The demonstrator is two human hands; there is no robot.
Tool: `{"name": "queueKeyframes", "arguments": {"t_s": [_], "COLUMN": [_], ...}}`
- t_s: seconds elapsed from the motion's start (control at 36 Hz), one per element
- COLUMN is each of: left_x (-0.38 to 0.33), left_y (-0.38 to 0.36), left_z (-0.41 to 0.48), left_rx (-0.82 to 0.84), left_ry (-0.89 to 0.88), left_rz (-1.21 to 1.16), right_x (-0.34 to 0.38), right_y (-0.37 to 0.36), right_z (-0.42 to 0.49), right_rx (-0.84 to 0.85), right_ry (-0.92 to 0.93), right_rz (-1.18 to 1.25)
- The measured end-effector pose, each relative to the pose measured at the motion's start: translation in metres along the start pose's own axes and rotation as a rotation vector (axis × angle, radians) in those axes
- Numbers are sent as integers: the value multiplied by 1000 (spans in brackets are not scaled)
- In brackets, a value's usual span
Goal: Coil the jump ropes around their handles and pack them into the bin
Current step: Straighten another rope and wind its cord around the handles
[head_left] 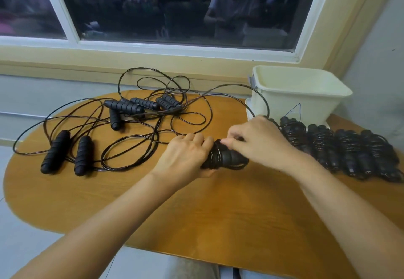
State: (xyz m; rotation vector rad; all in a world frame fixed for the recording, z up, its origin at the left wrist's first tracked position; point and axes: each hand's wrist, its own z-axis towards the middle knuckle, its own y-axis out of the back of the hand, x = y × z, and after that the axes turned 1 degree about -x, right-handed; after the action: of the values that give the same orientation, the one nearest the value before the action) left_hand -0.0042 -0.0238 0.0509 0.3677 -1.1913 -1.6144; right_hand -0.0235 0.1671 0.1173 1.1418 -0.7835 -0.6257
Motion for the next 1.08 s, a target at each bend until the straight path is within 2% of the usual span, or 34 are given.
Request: {"name": "queueKeyframes", "arguments": {"t_s": [0.08,0.14,0.19,0.28,0.53,0.64,0.89,1.08], "left_x": [-5,-6,-3,3,15,12,4,4], "left_y": [-3,-3,-3,3,6,8,11,11], "left_z": [1,1,0,1,3,6,11,15], "left_rx": [39,57,80,118,104,118,149,237], "left_ry": [70,106,136,170,314,332,380,370], "left_rz": [45,44,20,-29,-127,-242,-555,-686], "right_x": [19,20,17,8,-2,-4,-6,-9], "right_y": [-7,-13,-21,-32,-61,-67,-71,-78], "right_z": [-16,-22,-26,-32,-45,-45,-38,-34], "right_rx": [-51,-42,-18,9,-84,-102,-191,-396], "right_ry": [101,73,-1,-123,-146,-236,-387,-444], "right_rz": [-264,-301,-230,16,584,770,943,800]}}
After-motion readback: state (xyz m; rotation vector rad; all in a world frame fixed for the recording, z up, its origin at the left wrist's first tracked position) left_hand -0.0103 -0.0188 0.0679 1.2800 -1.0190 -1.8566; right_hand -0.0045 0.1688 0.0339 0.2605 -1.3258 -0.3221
